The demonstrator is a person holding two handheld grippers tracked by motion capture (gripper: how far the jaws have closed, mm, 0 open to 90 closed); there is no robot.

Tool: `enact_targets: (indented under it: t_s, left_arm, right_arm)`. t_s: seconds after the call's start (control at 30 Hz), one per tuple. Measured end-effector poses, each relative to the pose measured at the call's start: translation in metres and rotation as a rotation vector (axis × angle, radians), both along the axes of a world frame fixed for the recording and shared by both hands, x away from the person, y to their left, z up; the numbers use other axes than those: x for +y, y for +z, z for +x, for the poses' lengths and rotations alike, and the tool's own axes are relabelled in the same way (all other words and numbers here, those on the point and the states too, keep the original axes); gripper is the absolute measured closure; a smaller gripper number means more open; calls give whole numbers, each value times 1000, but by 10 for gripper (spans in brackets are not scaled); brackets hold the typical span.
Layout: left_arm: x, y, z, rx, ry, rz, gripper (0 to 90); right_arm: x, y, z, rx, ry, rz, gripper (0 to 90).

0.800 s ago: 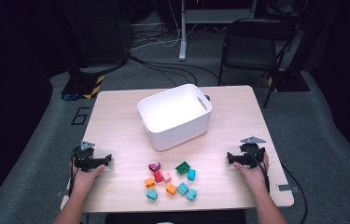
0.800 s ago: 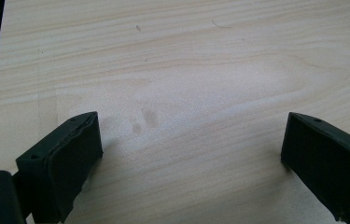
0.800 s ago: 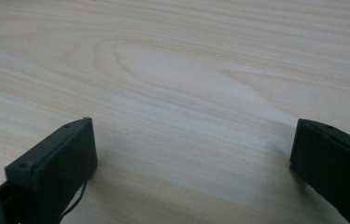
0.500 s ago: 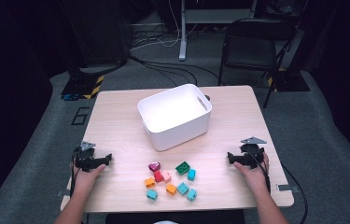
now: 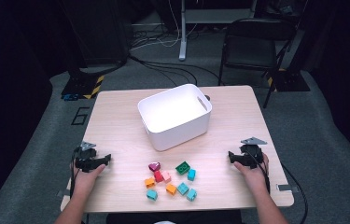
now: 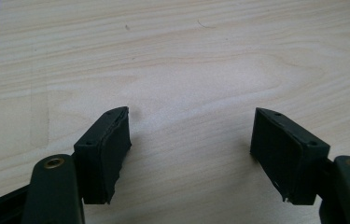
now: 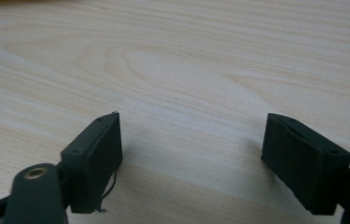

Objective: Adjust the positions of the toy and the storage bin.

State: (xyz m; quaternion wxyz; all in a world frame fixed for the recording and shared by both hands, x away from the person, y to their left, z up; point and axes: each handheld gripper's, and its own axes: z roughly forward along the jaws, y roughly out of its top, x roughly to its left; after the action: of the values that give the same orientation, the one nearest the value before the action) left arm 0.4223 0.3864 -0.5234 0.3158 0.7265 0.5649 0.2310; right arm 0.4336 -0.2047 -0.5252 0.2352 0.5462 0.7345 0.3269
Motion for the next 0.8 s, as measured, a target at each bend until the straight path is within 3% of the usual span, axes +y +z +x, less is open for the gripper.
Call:
enact_targets:
  t_s: [0.1,0.2,0.3,0.43,0.67,0.8]
  left_arm:
    - [0,1,1,5,-19,-4,314]
    - [-2,5,2,28,-44,-51,350]
    - [-6,9,2,32,-50,-56,349]
    - [-19,26,1,19,-73,-91,354]
    - [-39,48,3,14,-109,-65,360]
    - [-54,64,7,11,-130,-94,353]
  right_arm:
    - [0,1,0,2,-1,2,240]
    - [0,2,-2,3,6,2,298]
    - [0,3,-2,10,16,3,352]
    - [2,7,-1,33,44,9,381]
    - [9,18,-6,-5,76,-18,388]
    - [14,19,-9,-2,101,-10,392]
